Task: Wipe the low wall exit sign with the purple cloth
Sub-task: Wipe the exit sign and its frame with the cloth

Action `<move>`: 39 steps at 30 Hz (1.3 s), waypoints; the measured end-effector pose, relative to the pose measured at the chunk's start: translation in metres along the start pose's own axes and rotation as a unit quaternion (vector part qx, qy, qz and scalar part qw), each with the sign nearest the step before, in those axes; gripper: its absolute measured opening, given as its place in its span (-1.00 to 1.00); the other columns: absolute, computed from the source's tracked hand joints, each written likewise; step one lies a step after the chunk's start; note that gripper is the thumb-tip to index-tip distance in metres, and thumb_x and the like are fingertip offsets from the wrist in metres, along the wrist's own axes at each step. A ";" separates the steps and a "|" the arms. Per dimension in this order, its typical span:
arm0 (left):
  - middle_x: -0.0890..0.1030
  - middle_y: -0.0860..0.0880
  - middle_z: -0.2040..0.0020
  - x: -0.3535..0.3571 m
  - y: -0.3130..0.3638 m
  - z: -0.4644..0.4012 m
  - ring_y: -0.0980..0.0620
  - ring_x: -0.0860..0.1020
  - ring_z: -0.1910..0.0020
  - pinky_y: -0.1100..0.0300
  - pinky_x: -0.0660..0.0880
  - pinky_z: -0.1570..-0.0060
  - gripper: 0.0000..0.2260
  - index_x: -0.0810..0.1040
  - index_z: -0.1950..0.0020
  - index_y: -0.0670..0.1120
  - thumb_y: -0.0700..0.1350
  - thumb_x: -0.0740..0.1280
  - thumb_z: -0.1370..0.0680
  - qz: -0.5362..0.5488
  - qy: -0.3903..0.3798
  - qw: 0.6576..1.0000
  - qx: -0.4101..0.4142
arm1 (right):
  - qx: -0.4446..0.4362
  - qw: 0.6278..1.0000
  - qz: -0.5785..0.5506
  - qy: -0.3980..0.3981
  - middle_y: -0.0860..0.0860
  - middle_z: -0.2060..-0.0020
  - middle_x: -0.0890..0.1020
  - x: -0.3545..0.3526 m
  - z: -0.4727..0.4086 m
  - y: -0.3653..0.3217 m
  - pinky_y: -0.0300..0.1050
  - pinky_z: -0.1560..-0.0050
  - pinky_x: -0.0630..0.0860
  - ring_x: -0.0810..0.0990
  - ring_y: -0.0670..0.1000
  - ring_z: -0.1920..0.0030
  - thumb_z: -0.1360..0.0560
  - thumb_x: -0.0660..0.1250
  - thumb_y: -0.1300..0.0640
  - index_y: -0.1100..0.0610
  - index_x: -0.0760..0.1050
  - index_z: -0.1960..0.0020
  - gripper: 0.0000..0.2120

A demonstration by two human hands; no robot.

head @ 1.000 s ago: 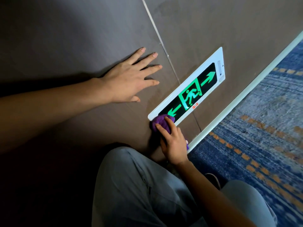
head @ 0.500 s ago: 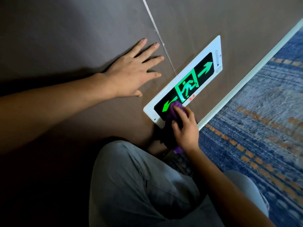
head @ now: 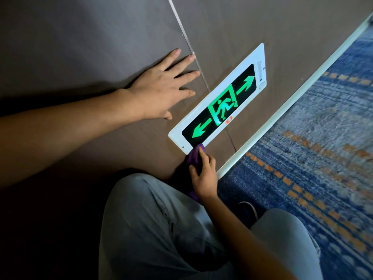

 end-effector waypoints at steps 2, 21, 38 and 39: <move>0.06 -0.13 -0.68 -0.001 -0.001 -0.005 -0.31 -0.08 -0.65 -0.30 -0.10 -0.58 -0.17 0.27 -0.60 0.10 0.41 0.37 -0.41 -0.002 0.012 1.000 0.004 | 0.002 1.000 -0.010 0.012 0.02 -0.28 0.45 -0.010 -0.003 -0.003 -0.25 -0.13 0.36 0.53 -0.02 -0.18 -0.51 0.38 0.07 -0.12 0.32 -0.54 -0.38; 0.07 -0.09 -0.68 -0.008 -0.007 -0.075 -0.26 -0.08 -0.65 -0.26 -0.11 -0.60 -0.17 0.22 -0.61 0.13 0.46 0.30 -0.43 -0.009 -0.002 1.000 0.014 | 0.098 0.987 -0.076 0.104 0.06 -0.30 0.43 -0.024 -0.048 -0.008 -0.14 -0.17 0.43 0.49 -0.06 -0.10 -0.58 0.34 0.04 -0.09 0.38 -0.51 -0.49; 0.07 -0.10 -0.68 -0.009 0.002 -0.097 -0.31 -0.10 -0.65 -0.29 -0.16 -0.59 -0.23 0.21 -0.61 0.11 0.35 0.35 -0.48 0.004 -0.010 1.000 0.025 | 0.121 0.978 -0.030 0.165 0.06 -0.20 0.58 -0.126 -0.154 -0.021 -0.05 -0.27 0.54 0.59 0.04 -0.14 -0.58 0.37 0.10 -0.02 0.47 -0.45 -0.56; 0.08 -0.10 -0.68 -0.009 0.005 -0.099 -0.31 -0.09 -0.65 -0.29 -0.15 -0.59 -0.23 0.21 -0.61 0.12 0.34 0.36 -0.48 0.008 -0.009 1.000 0.029 | 0.138 0.974 -0.043 0.175 0.05 -0.21 0.59 -0.132 -0.165 -0.023 0.03 -0.30 0.55 0.61 0.07 -0.16 -0.58 0.35 0.10 -0.04 0.48 -0.45 -0.57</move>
Point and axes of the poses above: each hand's wrist, its own z-axis away from the middle knuckle, its own x-axis out of the palm, y = z × x, the point moved 3 cm from there along -z, towards the middle knuckle
